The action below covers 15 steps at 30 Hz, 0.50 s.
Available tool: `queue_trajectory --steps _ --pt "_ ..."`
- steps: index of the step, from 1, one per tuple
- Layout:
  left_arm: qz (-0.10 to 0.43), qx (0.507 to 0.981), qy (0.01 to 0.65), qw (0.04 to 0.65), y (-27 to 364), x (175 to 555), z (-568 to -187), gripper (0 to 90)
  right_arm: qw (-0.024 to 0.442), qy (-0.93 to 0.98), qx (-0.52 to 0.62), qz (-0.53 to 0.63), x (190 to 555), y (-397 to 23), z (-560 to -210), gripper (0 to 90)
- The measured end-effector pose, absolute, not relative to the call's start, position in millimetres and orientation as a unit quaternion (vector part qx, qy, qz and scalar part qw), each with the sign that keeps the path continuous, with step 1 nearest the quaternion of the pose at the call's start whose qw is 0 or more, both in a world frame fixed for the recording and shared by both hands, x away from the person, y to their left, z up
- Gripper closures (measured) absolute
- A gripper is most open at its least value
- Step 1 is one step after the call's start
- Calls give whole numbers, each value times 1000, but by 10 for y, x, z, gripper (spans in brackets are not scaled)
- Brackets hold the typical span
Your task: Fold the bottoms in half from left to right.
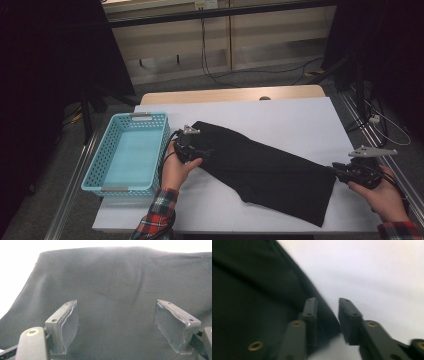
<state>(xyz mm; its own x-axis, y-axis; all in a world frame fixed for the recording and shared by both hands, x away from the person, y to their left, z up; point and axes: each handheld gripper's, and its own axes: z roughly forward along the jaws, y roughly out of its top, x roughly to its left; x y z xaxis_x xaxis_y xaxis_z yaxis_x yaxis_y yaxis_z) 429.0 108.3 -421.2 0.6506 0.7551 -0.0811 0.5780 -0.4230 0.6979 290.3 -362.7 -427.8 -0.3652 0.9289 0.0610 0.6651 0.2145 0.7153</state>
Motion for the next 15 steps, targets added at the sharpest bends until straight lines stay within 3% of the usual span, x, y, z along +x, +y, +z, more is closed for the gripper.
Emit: queue_trajectory --steps 2,5,15 --pt "124 834 400 360 1084 4286 -4210 203 197 755 520 348 3000 -3527 -4253 637" --pt "125 836 396 358 1081 4274 -4209 203 192 763 503 358 3144 -3352 -4261 658" --pt "126 835 395 361 1114 4254 -4188 203 165 802 476 321 3491 -2934 -4486 828"
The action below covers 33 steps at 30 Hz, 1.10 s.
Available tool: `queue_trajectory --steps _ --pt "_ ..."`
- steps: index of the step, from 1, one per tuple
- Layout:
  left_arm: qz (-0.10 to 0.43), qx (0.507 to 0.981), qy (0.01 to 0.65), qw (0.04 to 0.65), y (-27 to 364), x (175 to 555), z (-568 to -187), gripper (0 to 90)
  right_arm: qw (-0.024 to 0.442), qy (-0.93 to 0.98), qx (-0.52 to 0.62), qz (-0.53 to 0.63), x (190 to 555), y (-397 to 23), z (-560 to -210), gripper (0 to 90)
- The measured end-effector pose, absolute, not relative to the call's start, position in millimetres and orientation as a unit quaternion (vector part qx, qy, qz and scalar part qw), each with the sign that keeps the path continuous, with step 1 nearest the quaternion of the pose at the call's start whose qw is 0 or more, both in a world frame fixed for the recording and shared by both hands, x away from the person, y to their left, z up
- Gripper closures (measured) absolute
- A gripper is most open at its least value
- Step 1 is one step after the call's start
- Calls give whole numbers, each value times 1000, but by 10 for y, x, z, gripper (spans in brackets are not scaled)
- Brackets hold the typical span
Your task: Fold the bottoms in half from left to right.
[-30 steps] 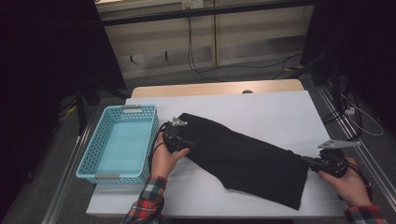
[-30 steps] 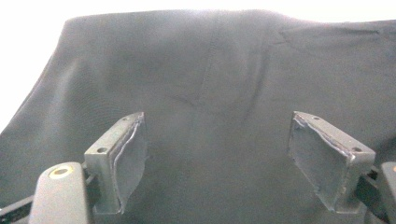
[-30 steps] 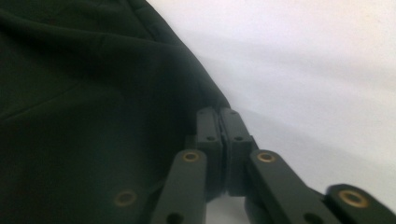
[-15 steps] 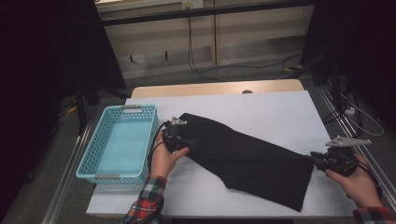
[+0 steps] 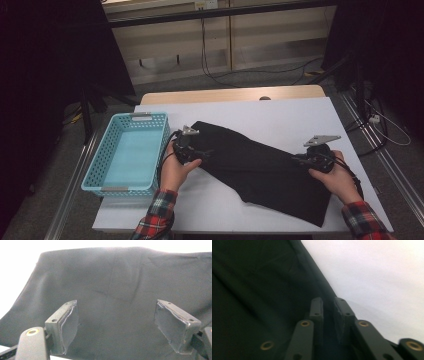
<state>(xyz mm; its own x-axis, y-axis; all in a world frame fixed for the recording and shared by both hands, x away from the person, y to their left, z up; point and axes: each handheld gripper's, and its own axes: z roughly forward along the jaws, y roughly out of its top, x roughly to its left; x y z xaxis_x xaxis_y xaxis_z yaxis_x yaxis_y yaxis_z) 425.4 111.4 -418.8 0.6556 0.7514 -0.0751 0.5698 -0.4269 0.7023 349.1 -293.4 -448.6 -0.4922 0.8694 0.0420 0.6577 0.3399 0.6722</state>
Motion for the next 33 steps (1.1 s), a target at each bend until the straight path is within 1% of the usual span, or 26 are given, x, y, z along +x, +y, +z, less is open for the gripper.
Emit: queue_trajectory --steps 1,2,5,10,12,13,15,17,18,19,20,21,26,31,33 --pt "123 834 398 363 1113 4253 -4191 203 160 805 471 324 3489 -2936 -4487 900" --pt "122 833 399 363 1113 4252 -4194 203 156 806 469 326 3482 -2929 -4488 900" --pt "125 834 399 361 1114 4253 -4202 203 168 808 462 325 3486 -2918 -4469 900" --pt "125 830 403 364 1125 4258 -4198 203 202 780 476 353 3535 -2993 -4385 900" --pt "128 830 404 363 1135 4264 -4201 203 197 782 477 350 3566 -2987 -4405 900" --pt "128 830 404 362 1141 4266 -4200 203 206 783 478 340 3574 -2974 -4432 900" --pt "121 829 407 364 1154 4271 -4201 203 201 789 479 327 3579 -2962 -4465 900" --pt "127 828 407 363 1162 4276 -4209 203 206 796 476 312 3564 -2951 -4481 900" --pt "127 829 406 362 1166 4278 -4209 203 200 797 476 314 3557 -2949 -4484 848" --pt "128 830 406 362 1166 4279 -4211 203 206 796 475 313 3544 -2942 -4475 751" --pt "128 829 407 362 1164 4280 -4213 202 224 792 475 311 3527 -2938 -4461 708" --pt "127 828 408 363 1162 4280 -4215 201 231 791 476 307 3506 -2938 -4438 692" --pt "128 830 412 354 1197 4290 -4191 194 230 773 480 346 3384 -2931 -4354 493" --pt "134 828 421 346 1235 4338 -4183 173 191 754 483 401 3221 -2889 -4311 375" --pt "133 827 423 345 1265 4366 -4179 171 187 748 485 413 3169 -2877 -4286 354"
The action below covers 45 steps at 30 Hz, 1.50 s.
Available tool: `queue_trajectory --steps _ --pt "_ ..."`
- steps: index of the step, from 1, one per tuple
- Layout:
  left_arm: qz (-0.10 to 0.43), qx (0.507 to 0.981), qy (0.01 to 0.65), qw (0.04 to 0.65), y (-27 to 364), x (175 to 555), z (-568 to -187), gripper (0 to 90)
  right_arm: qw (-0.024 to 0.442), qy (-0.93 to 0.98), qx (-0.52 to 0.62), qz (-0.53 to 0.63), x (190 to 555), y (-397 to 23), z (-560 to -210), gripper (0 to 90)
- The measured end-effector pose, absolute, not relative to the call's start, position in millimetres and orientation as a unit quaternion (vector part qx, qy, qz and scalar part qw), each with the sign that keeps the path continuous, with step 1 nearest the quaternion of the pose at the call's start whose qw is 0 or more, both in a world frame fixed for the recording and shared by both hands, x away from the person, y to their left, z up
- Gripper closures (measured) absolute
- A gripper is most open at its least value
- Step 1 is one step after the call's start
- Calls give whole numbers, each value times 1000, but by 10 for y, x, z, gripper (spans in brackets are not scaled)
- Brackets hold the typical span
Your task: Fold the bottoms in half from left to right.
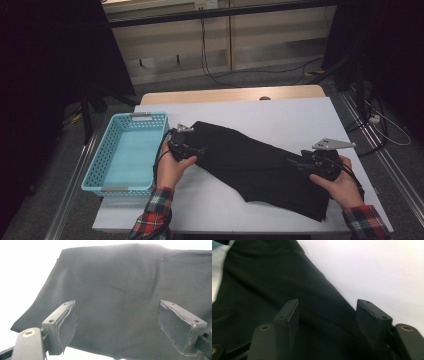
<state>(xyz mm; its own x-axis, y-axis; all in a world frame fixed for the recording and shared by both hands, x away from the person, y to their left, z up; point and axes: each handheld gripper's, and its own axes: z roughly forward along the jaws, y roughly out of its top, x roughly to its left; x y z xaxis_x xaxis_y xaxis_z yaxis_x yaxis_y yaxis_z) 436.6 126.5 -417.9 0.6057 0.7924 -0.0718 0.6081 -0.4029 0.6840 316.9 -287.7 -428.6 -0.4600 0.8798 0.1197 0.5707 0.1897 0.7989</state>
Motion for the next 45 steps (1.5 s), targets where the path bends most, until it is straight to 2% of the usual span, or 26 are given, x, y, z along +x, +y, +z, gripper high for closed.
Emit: queue_trajectory --steps 3,6,7,9,13,18,21,25,26,29,32,34,38,40,45 --pt "136 822 430 347 1279 4400 -4194 167 187 748 484 413 3106 -2858 -4282 306" --pt "136 823 426 351 1261 4383 -4197 167 174 757 479 410 3017 -2814 -4309 335" --pt "132 825 421 352 1252 4363 -4188 166 170 760 475 409 2993 -2793 -4316 355" --pt "134 826 417 356 1231 4330 -4190 165 159 776 458 404 2916 -2702 -4342 487" --pt "132 829 414 353 1208 4286 -4212 168 134 799 427 402 2858 -2502 -4403 652" --pt "137 828 409 358 1210 4267 -4174 169 117 825 397 385 2879 -2254 -4538 650" --pt "138 827 408 361 1197 4255 -4167 169 123 838 374 377 2819 -2204 -4532 750" --pt "134 826 410 362 1208 4254 -4162 170 112 838 374 381 2680 -2268 -4533 748" --pt "136 825 411 363 1213 4260 -4164 169 113 840 371 379 2651 -2282 -4526 731" --pt "135 825 414 361 1223 4275 -4175 168 124 838 376 377 2659 -2306 -4517 585" --pt "134 828 412 357 1224 4279 -4174 168 137 828 384 385 2733 -2343 -4481 530" --pt "128 829 412 356 1229 4287 -4162 165 146 816 397 395 2780 -2381 -4452 450" --pt "129 827 415 357 1232 4307 -4179 164 149 801 409 412 2842 -2422 -4448 453" --pt "131 831 413 349 1241 4330 -4194 163 150 802 410 407 2871 -2415 -4466 380" --pt "132 823 423 356 1268 4429 -4165 163 156 801 416 402 2905 -2433 -4495 277"
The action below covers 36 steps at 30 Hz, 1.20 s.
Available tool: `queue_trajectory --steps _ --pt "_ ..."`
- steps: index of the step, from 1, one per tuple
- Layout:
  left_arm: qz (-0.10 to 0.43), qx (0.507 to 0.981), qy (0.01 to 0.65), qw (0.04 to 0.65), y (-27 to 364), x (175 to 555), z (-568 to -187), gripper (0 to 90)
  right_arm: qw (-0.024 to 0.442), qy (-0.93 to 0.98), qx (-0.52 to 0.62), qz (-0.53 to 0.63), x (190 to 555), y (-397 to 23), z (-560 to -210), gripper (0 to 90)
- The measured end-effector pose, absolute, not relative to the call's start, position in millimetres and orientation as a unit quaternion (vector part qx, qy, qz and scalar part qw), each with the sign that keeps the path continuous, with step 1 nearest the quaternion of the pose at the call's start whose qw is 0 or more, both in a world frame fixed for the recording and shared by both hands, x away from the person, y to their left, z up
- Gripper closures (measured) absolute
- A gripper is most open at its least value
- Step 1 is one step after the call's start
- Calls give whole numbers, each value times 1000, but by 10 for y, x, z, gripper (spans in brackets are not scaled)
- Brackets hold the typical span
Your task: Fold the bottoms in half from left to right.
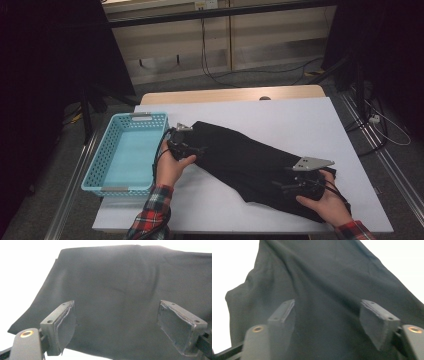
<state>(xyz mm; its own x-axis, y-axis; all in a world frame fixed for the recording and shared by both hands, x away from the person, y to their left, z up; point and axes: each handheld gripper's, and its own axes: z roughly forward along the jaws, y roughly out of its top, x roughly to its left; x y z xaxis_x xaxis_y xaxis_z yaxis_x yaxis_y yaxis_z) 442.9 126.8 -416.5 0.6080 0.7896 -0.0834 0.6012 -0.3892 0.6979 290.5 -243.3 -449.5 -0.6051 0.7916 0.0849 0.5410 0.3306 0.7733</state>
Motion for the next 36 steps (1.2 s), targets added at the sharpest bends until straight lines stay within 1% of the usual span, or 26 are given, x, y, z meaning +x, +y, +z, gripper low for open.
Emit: queue_trajectory --steps 2,9,14,16,21,26,30,32,36 --pt "136 822 425 353 1280 4489 -4135 161 159 796 421 405 2907 -2443 -4489 243" --pt "148 806 443 364 1290 4659 -4128 158 167 791 421 412 2904 -2464 -4464 199" --pt "160 804 453 351 1309 4752 -4212 156 166 792 415 416 2877 -2465 -4450 193" --pt "158 799 462 350 1296 4775 -4270 156 166 793 412 417 2870 -2454 -4436 192" --pt "179 801 463 335 1271 4816 -4407 143 165 793 407 422 2869 -2435 -4425 187" --pt "173 796 481 325 1331 4849 -4574 112 162 798 399 422 2865 -2418 -4434 184" --pt "175 792 481 334 1333 4846 -4592 98 159 799 399 421 2866 -2410 -4442 182" --pt "171 795 481 327 1335 4841 -4582 103 158 800 398 419 2869 -2407 -4448 182" --pt "163 796 492 313 1297 4829 -4541 167 160 800 399 419 2870 -2409 -4442 182"
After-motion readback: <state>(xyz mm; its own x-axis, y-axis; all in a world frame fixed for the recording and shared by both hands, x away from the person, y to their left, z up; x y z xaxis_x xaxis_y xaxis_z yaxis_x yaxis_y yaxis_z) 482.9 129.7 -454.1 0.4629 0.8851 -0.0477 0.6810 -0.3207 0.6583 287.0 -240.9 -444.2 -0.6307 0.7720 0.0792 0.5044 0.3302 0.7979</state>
